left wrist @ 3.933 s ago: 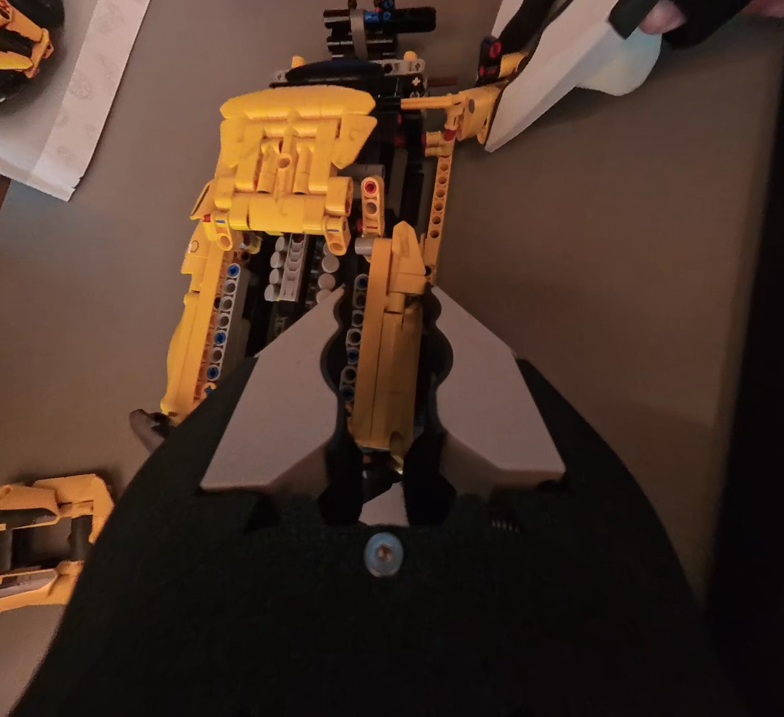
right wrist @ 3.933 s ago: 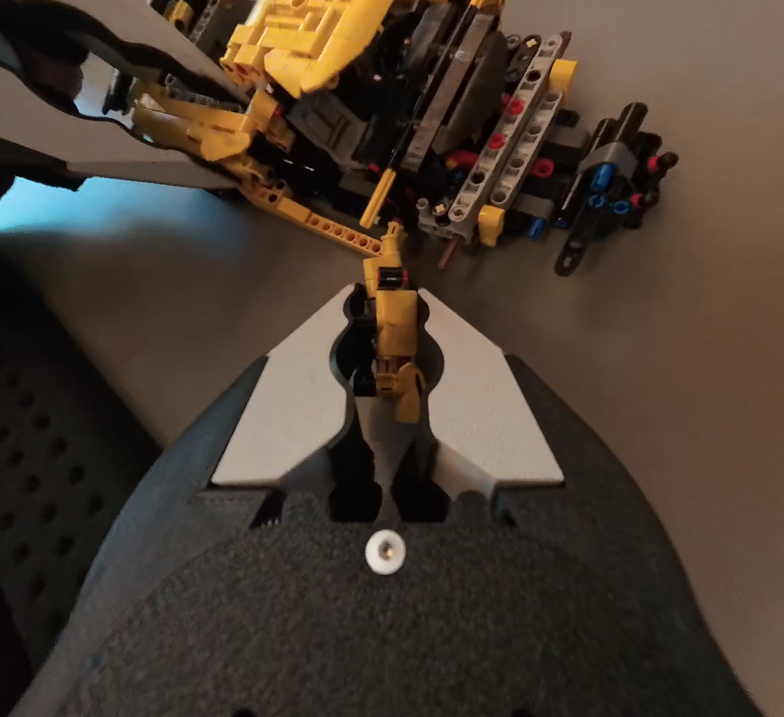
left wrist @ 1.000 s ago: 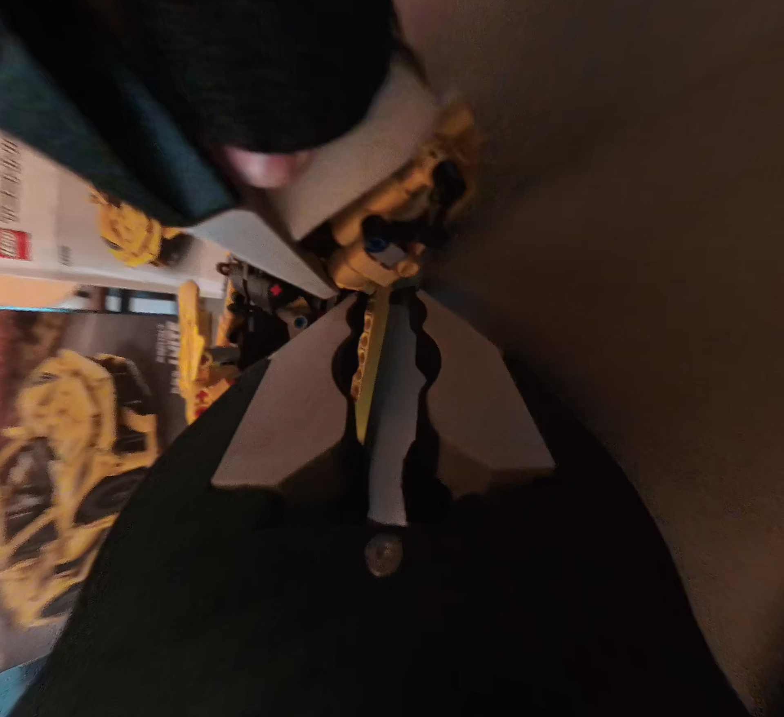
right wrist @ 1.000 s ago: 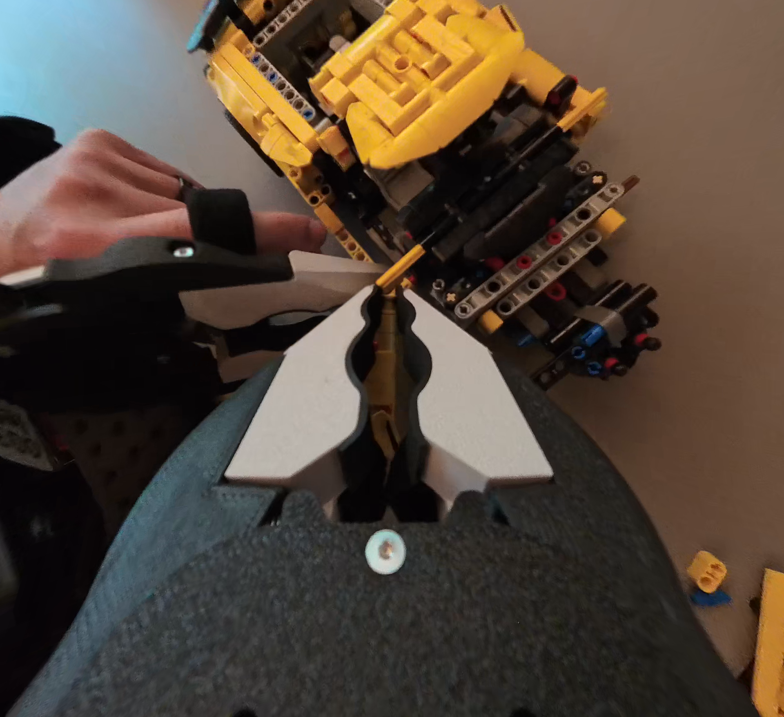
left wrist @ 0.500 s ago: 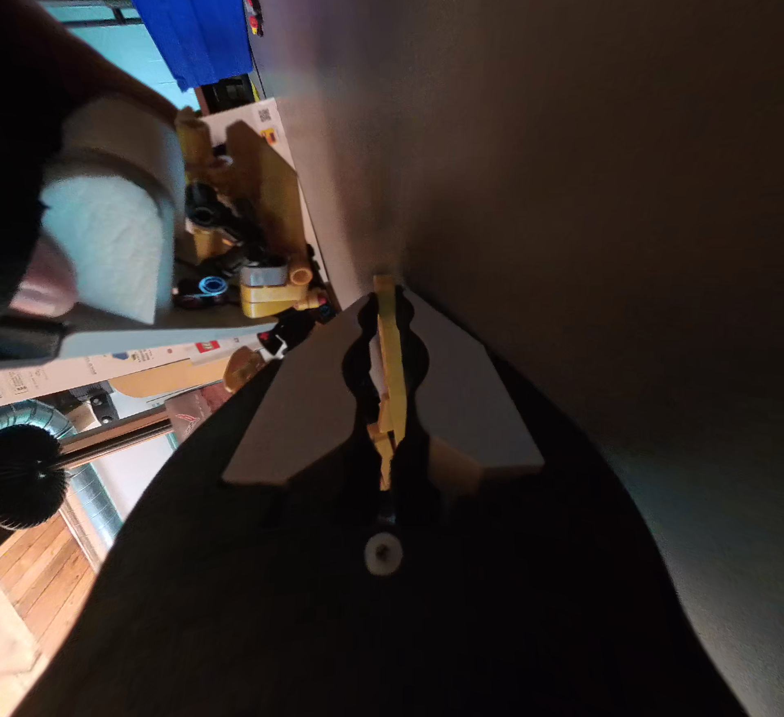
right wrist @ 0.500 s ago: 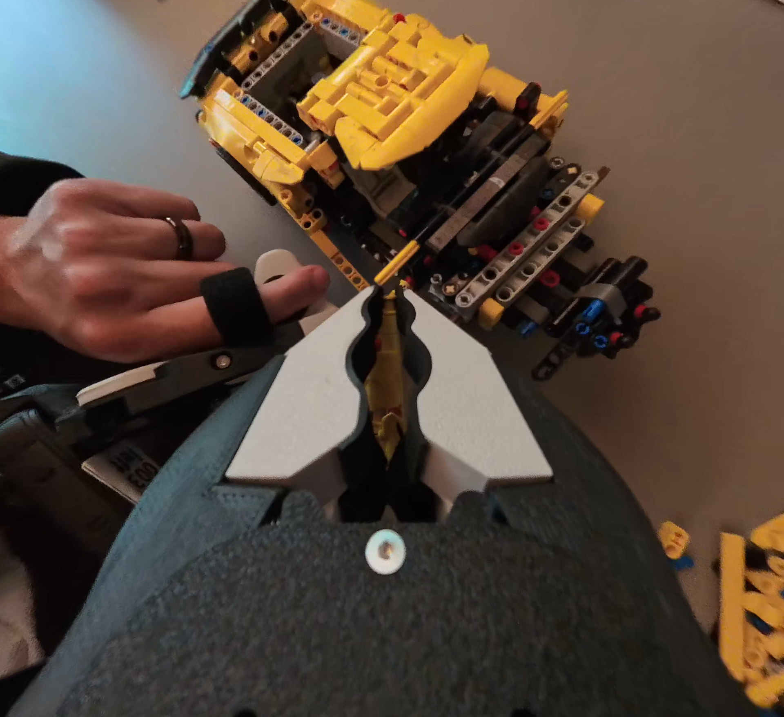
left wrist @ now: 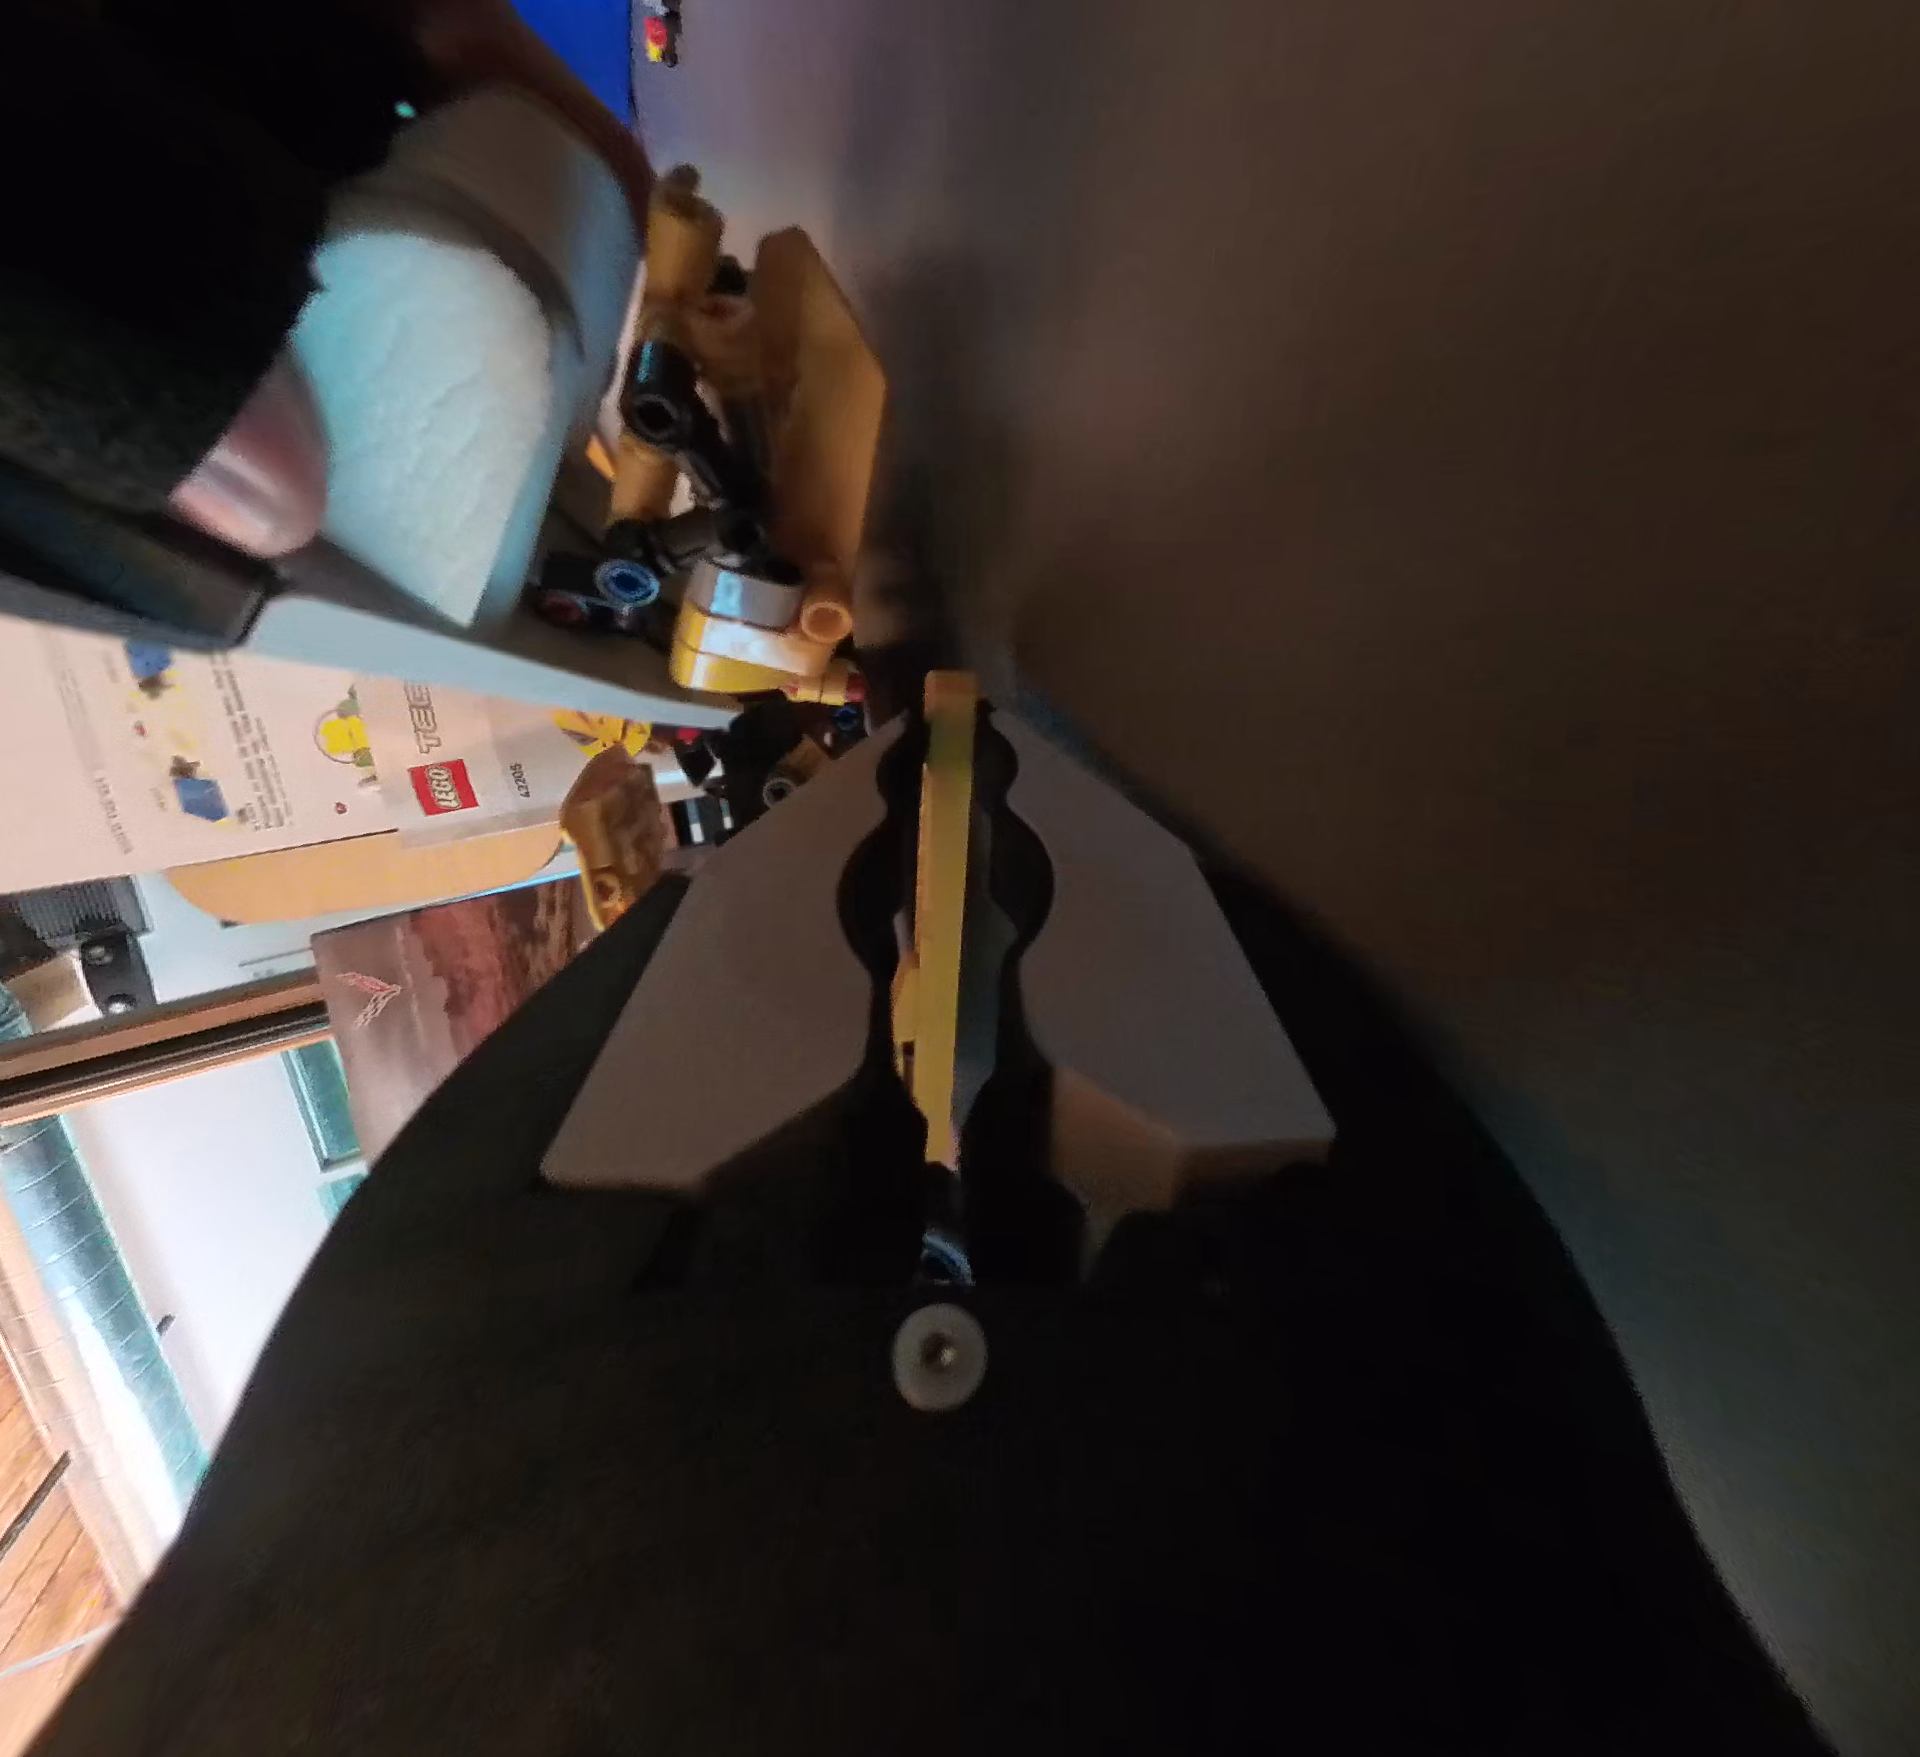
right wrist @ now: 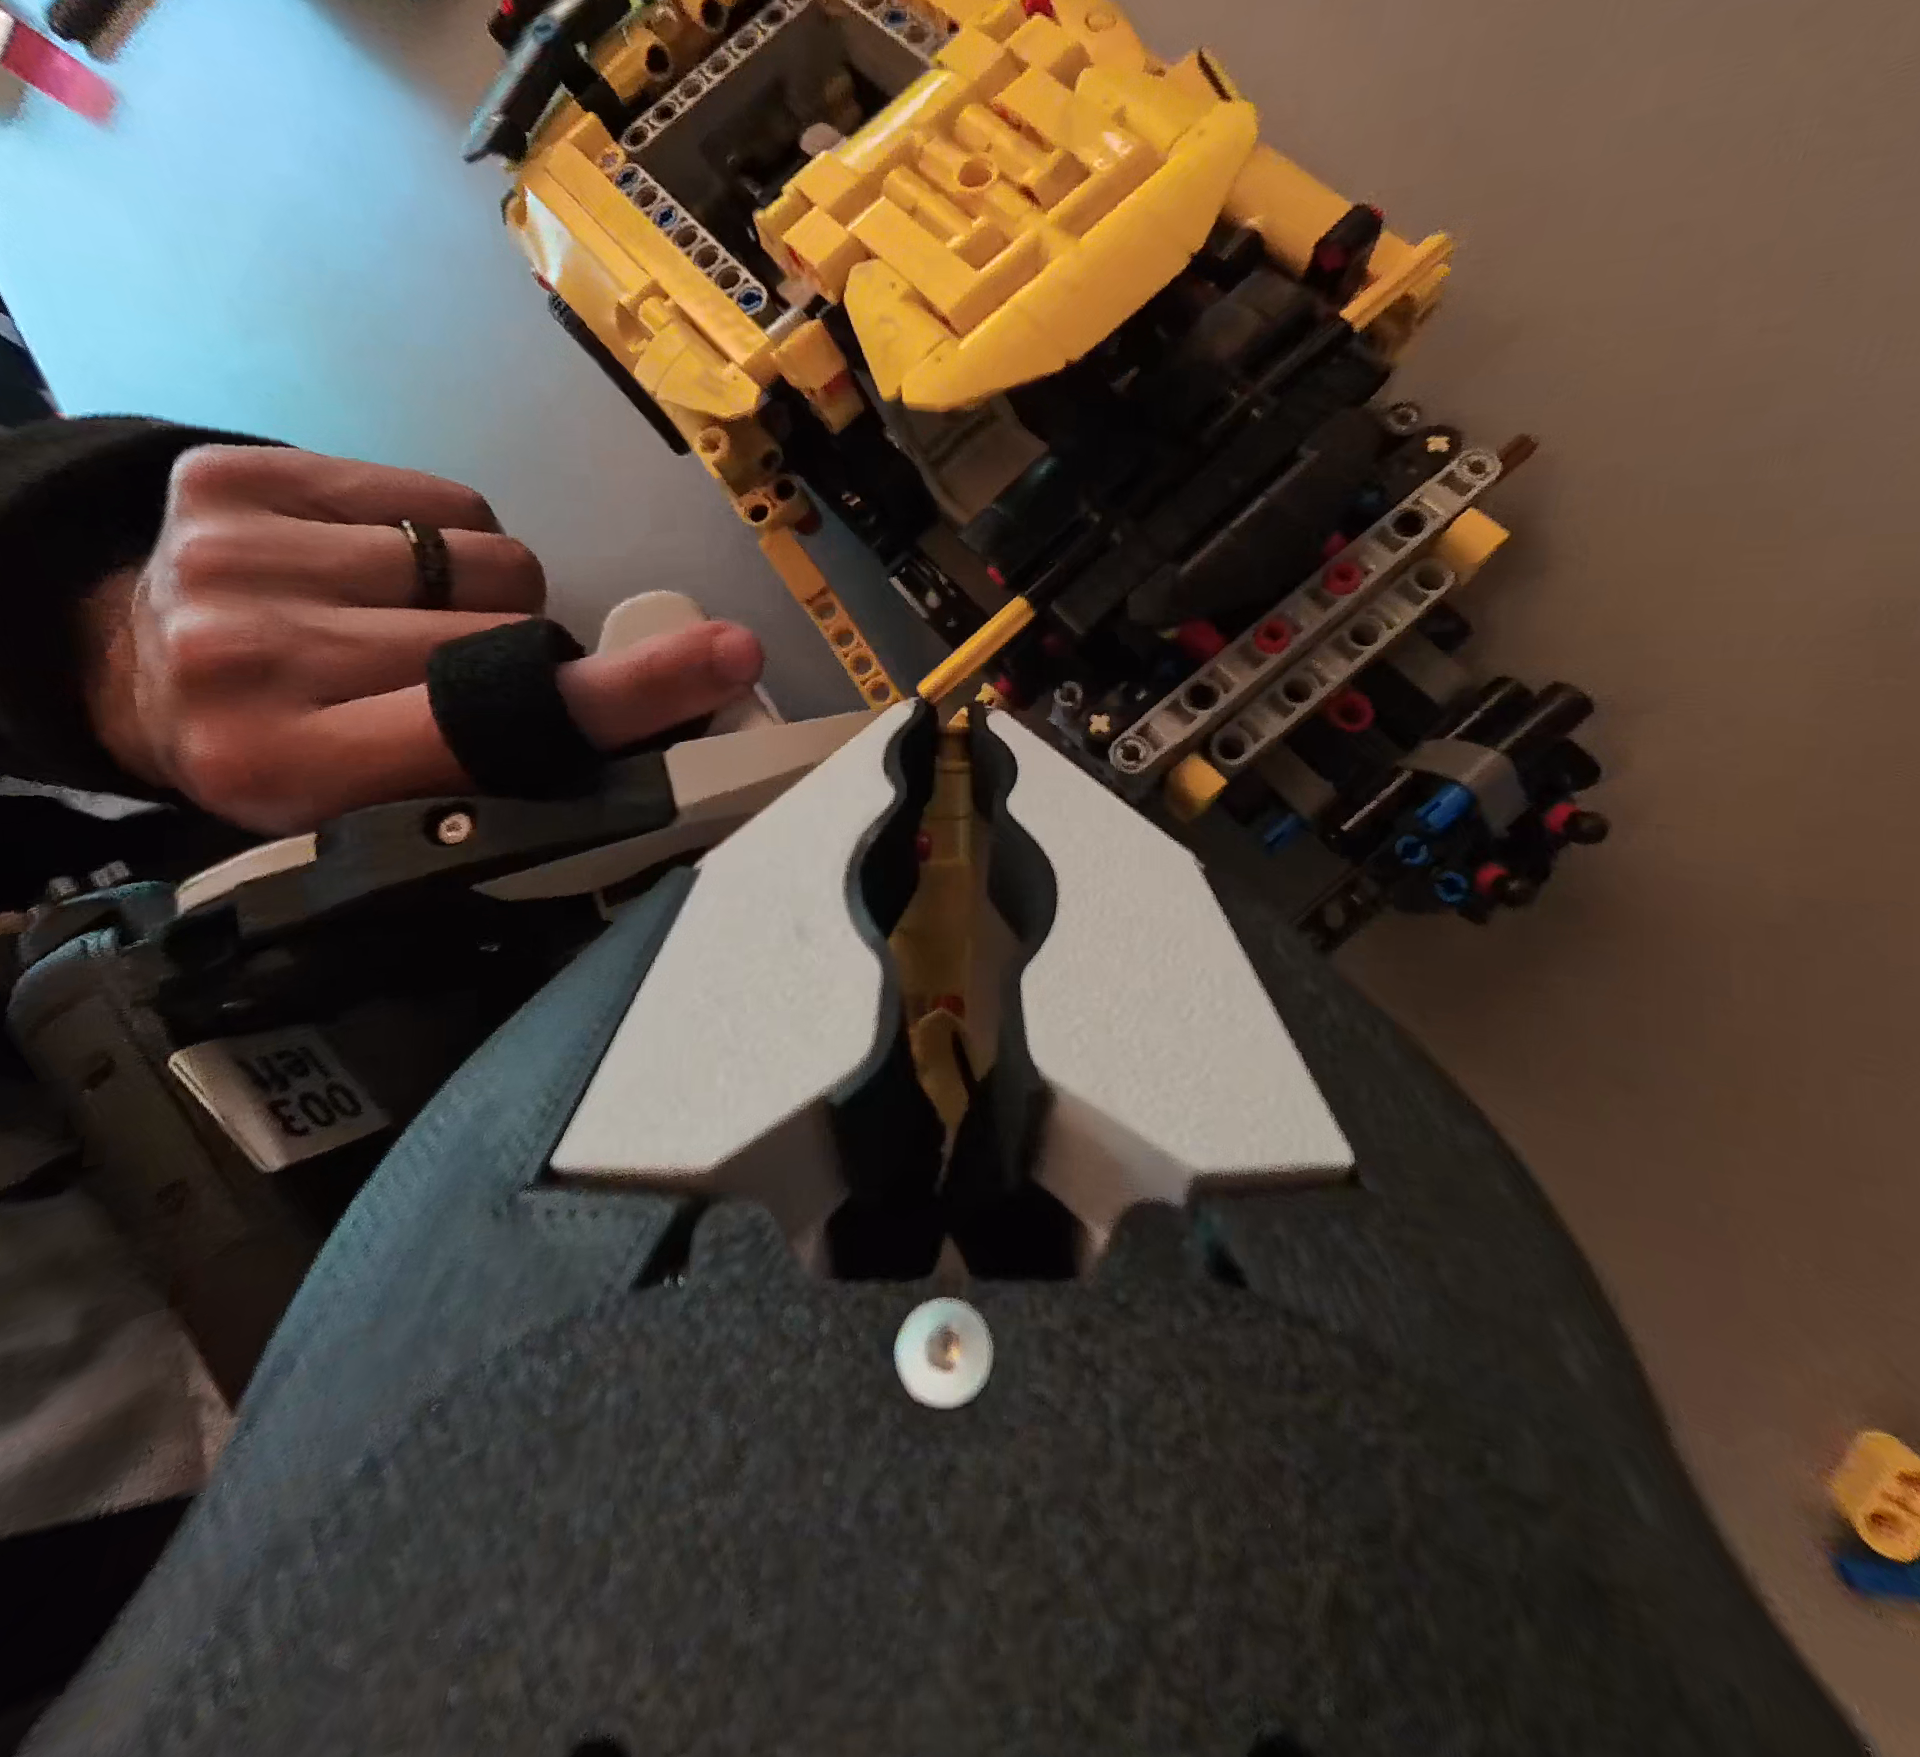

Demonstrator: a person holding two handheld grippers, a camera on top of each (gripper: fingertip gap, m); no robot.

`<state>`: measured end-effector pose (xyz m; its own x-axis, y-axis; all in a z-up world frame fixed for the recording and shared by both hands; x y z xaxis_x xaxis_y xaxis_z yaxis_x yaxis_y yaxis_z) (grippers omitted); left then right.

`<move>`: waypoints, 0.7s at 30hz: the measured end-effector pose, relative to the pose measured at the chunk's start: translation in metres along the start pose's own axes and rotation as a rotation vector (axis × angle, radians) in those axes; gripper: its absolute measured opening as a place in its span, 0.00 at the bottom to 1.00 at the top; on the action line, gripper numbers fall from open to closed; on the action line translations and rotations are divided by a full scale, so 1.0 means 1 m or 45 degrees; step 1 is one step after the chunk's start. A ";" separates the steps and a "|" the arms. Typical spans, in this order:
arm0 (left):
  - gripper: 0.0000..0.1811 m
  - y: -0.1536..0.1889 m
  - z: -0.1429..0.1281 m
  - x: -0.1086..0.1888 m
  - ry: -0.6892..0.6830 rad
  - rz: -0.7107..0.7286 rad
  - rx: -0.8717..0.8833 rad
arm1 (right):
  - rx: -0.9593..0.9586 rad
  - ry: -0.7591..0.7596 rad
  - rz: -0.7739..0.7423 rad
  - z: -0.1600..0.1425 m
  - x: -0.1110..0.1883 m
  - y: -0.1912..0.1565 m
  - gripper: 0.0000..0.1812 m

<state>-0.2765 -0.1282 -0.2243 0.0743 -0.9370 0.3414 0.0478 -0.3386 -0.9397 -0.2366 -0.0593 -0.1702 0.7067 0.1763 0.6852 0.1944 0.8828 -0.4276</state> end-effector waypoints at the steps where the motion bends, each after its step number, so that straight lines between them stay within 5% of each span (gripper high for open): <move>1: 0.05 -0.001 -0.001 0.001 -0.003 -0.008 0.025 | -0.003 0.000 -0.004 0.000 -0.001 0.000 0.03; 8: 0.07 -0.003 -0.008 -0.003 -0.051 -0.066 0.214 | 0.087 -0.065 -0.113 -0.002 -0.017 -0.002 0.03; 13: 0.12 -0.030 -0.019 0.021 0.090 0.052 0.394 | 0.125 -0.096 -0.184 -0.005 -0.014 0.004 0.03; 18: 0.23 -0.077 -0.098 0.046 0.273 -0.142 1.132 | 0.164 -0.022 -0.141 0.005 0.003 -0.009 0.03; 21: 0.28 -0.067 -0.130 0.043 0.257 -0.259 1.153 | 0.224 -0.030 -0.221 0.007 0.011 -0.010 0.03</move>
<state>-0.4060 -0.1572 -0.1490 -0.1897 -0.8934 0.4072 0.8015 -0.3805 -0.4614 -0.2358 -0.0632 -0.1538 0.6564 0.0236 0.7540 0.1885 0.9627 -0.1942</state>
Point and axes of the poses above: each gripper's, where its closed fingertips meet, x back along the fingers, z out of its top, y = z × x across the jaws, the point moved 6 cm from there along x, back along the fingers, and after that the axes turned 4 degrees about z, right-handed, at the moved point
